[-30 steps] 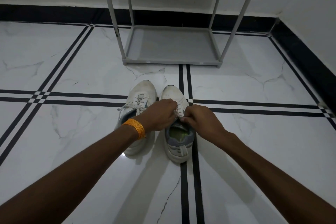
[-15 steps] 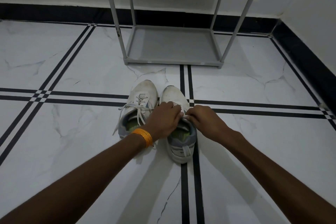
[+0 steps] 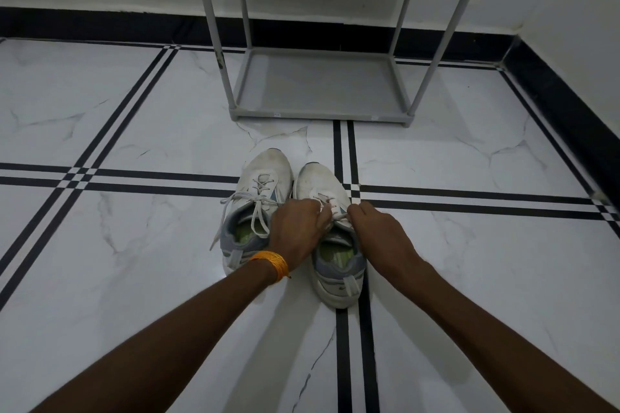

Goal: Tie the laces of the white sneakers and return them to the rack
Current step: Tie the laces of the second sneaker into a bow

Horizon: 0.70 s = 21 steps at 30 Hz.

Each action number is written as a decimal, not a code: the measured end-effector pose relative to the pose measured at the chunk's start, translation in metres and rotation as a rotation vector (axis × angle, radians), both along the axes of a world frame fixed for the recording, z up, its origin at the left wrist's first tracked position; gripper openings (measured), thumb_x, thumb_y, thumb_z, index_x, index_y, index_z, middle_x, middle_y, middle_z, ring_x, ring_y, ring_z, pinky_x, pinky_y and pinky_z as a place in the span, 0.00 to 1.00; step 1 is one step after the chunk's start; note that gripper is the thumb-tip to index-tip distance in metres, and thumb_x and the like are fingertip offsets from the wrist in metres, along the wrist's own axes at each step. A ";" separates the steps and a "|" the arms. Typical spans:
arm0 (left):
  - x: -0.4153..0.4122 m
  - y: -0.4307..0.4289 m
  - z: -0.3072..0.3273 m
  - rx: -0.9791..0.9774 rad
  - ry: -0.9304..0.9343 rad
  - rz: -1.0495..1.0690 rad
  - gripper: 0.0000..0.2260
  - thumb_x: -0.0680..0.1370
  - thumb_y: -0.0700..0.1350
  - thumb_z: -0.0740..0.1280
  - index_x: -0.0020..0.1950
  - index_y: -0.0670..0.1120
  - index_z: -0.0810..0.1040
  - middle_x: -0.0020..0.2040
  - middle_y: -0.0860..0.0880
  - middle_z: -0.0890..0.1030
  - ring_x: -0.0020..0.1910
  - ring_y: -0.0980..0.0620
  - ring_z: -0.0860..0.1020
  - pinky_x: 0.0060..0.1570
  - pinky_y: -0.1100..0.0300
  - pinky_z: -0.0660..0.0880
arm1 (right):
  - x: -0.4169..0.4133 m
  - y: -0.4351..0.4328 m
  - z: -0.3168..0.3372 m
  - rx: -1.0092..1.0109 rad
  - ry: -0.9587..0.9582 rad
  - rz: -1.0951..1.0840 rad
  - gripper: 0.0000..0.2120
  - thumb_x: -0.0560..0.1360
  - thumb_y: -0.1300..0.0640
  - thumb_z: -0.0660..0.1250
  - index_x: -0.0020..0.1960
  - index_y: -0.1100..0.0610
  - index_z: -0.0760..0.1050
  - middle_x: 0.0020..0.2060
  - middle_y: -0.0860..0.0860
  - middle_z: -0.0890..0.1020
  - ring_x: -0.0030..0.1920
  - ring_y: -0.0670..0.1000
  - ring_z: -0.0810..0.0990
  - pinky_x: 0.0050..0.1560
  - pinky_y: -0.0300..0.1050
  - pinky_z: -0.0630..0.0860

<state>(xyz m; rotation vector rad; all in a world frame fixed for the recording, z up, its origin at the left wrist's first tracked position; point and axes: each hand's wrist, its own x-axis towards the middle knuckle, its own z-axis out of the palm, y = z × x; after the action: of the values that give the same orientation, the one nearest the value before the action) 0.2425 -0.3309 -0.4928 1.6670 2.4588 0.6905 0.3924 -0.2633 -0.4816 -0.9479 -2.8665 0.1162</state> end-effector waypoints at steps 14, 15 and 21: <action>-0.007 0.016 0.011 -0.098 0.144 -0.095 0.13 0.78 0.47 0.61 0.43 0.40 0.81 0.42 0.39 0.83 0.40 0.40 0.79 0.37 0.56 0.64 | 0.008 0.009 -0.008 0.080 0.008 -0.014 0.09 0.73 0.57 0.70 0.51 0.57 0.74 0.34 0.54 0.82 0.30 0.57 0.80 0.29 0.43 0.62; -0.007 0.015 0.011 -0.092 0.150 -0.099 0.13 0.78 0.48 0.61 0.43 0.41 0.80 0.41 0.39 0.83 0.40 0.41 0.79 0.36 0.56 0.64 | 0.007 0.008 -0.006 0.023 0.000 -0.014 0.08 0.75 0.57 0.67 0.53 0.58 0.73 0.38 0.55 0.82 0.35 0.59 0.81 0.32 0.44 0.63; -0.027 -0.006 0.028 0.090 -0.003 -0.094 0.14 0.78 0.57 0.58 0.51 0.47 0.73 0.45 0.47 0.79 0.45 0.47 0.74 0.43 0.52 0.72 | 0.014 0.010 0.005 -0.491 0.230 -0.187 0.11 0.80 0.46 0.58 0.52 0.54 0.71 0.42 0.52 0.83 0.39 0.53 0.80 0.40 0.53 0.78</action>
<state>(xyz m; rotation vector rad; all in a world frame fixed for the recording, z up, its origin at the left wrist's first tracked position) 0.2152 -0.3371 -0.4649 1.7979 2.3630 0.8017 0.4060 -0.2534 -0.4762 -1.1809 -2.5629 0.8796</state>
